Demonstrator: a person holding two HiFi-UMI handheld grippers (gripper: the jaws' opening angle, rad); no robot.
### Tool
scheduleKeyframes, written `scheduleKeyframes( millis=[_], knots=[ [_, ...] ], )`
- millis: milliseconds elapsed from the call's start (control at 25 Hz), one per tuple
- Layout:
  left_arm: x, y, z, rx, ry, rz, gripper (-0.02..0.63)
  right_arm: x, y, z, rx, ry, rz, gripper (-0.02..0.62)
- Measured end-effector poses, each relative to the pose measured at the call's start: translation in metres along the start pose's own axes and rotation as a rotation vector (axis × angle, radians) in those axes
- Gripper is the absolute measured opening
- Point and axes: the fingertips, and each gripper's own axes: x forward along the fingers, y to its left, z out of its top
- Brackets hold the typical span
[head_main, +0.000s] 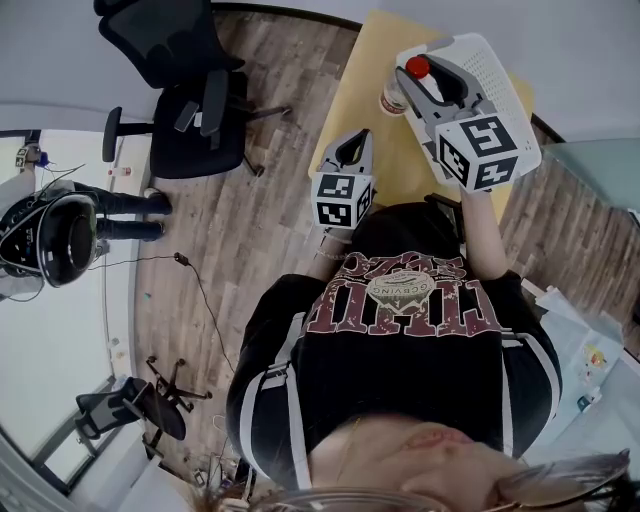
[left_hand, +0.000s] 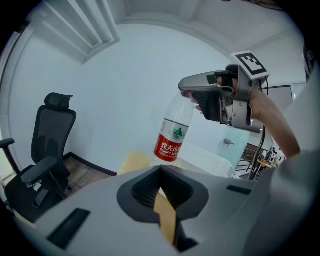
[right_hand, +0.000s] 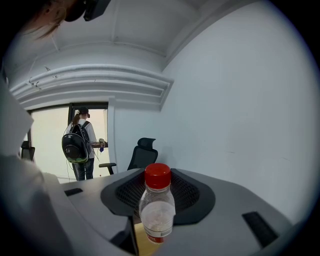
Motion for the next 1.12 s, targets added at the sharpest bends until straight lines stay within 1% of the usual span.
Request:
scheduleKeyframes(
  millis=[400, 1120],
  knots=[
    [-0.003, 0.011, -0.003, -0.004, 0.009, 0.014, 0.048, 0.018, 0.006, -0.031, 0.039, 0.044, -0.002, 0.167],
    [-0.006, 0.029, -0.004, -0.009, 0.022, 0.034, 0.048, 0.045, 0.007, -0.073, 0.077, 0.112, -0.007, 0.167]
  ],
)
